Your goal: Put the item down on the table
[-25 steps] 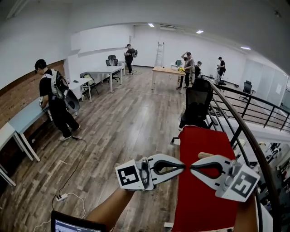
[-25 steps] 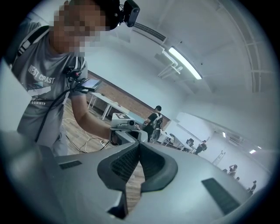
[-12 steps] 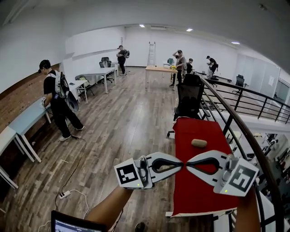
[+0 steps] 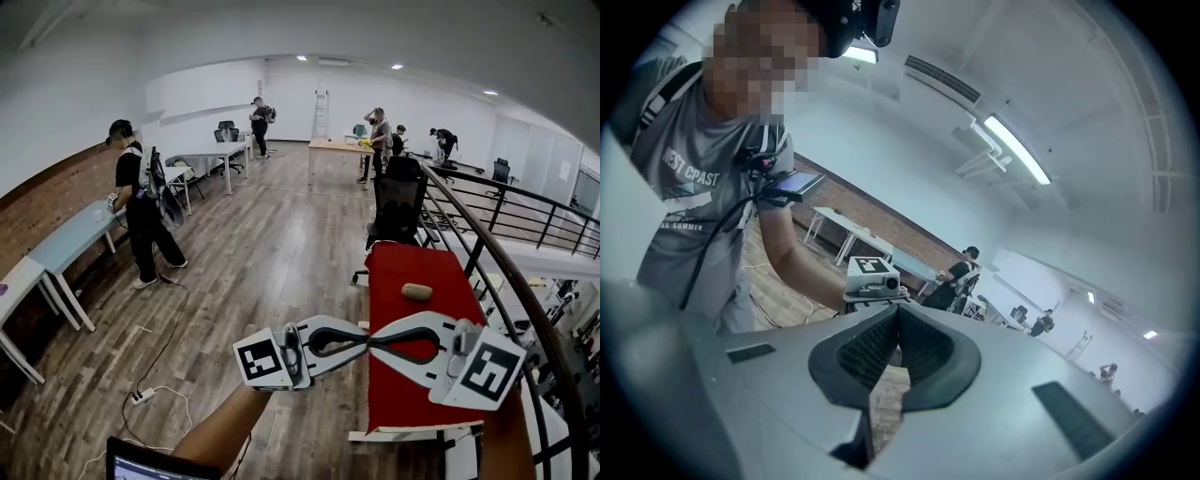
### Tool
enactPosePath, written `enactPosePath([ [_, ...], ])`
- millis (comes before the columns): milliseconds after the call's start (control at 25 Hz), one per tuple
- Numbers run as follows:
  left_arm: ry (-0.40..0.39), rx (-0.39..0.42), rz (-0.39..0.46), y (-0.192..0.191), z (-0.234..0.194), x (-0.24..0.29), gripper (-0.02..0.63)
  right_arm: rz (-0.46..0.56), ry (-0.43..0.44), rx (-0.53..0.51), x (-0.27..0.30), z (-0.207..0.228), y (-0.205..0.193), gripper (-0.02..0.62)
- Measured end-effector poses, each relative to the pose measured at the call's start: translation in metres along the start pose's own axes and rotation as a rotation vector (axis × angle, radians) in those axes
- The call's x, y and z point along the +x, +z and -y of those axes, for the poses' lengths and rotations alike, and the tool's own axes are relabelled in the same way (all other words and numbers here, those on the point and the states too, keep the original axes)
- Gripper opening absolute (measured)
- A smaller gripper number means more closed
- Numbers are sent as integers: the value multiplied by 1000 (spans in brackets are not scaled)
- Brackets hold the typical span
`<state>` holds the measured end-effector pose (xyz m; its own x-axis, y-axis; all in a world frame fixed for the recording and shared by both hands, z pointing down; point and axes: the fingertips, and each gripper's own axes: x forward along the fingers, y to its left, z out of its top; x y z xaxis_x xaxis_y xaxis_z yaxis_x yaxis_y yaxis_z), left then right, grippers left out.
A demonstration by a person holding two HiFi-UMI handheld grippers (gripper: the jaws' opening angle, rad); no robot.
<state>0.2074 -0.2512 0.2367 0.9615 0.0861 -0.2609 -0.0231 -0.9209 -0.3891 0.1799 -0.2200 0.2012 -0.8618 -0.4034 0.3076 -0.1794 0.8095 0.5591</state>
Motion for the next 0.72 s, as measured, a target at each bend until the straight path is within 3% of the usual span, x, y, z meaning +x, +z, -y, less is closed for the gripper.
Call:
enactPosePath([
  [360, 20, 7, -23, 13, 15, -31, 2, 16, 20, -20, 21, -24, 24, 5],
  [720, 14, 6, -19, 43, 49, -97, 2, 14, 5, -8, 66, -67, 67, 5],
])
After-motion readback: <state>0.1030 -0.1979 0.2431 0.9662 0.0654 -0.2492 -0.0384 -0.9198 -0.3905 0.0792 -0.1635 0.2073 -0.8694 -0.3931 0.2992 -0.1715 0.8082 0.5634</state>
